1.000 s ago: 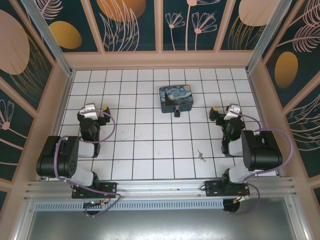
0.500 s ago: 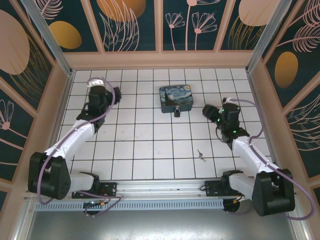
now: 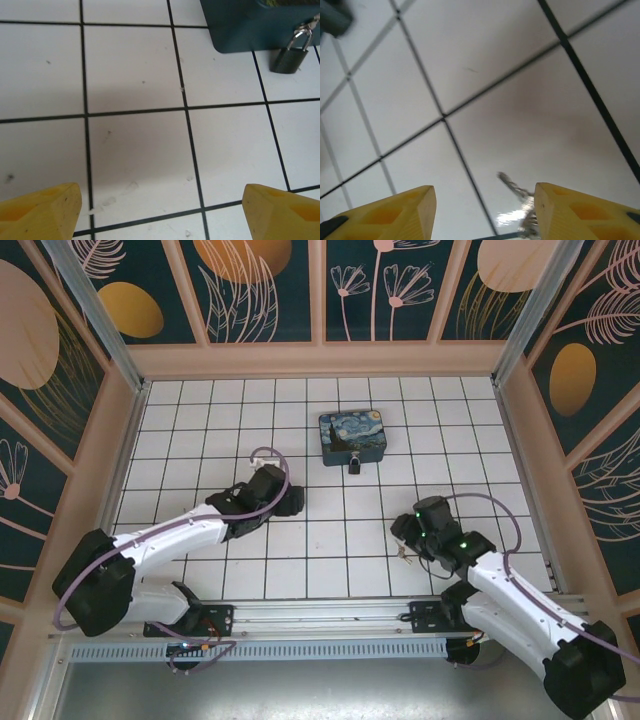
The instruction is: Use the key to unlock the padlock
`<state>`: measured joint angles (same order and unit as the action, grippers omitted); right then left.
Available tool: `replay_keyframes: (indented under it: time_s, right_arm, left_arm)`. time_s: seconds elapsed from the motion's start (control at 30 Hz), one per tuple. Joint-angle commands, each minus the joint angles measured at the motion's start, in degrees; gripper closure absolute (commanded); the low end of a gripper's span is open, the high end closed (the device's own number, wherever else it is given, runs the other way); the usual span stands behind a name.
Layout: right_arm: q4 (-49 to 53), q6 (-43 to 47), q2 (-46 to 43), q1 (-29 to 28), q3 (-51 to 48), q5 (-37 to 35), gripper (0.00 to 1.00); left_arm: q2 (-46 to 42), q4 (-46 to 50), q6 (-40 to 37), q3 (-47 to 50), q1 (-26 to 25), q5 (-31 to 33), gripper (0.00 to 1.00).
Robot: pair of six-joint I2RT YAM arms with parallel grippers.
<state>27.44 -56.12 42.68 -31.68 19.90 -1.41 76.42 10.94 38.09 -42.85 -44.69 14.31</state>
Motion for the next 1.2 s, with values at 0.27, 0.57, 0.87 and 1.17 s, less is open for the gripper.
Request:
replay_keyframes:
  time_s: [0.27,0.57,0.87,1.17]
  right_arm:
    - [-4.15,-3.64,4.16,-1.92,-4.63,-0.07,0.56]
    - [-6.13,-2.95,3.88,-2.35,-6.00,2.82,0.61]
    - [-7.17,-1.01,4.47,-3.39,-5.13,5.10,0.63]
    - [-6.26,-1.67,5.77,-5.71,-4.67,4.14,0.64]
  left_arm:
    - [4.56,-2.85,1.81,-2.31,-0.98,-1.78,0.16]
    - [6.33,-3.38,1.52,-4.15,-0.98,-0.82,0.15]
    - [8.29,-3.68,0.08,-7.01,-0.93,0.11,0.15]
    - [9.97,-4.68,-0.19,-8.57,-0.97,0.32,0.16]
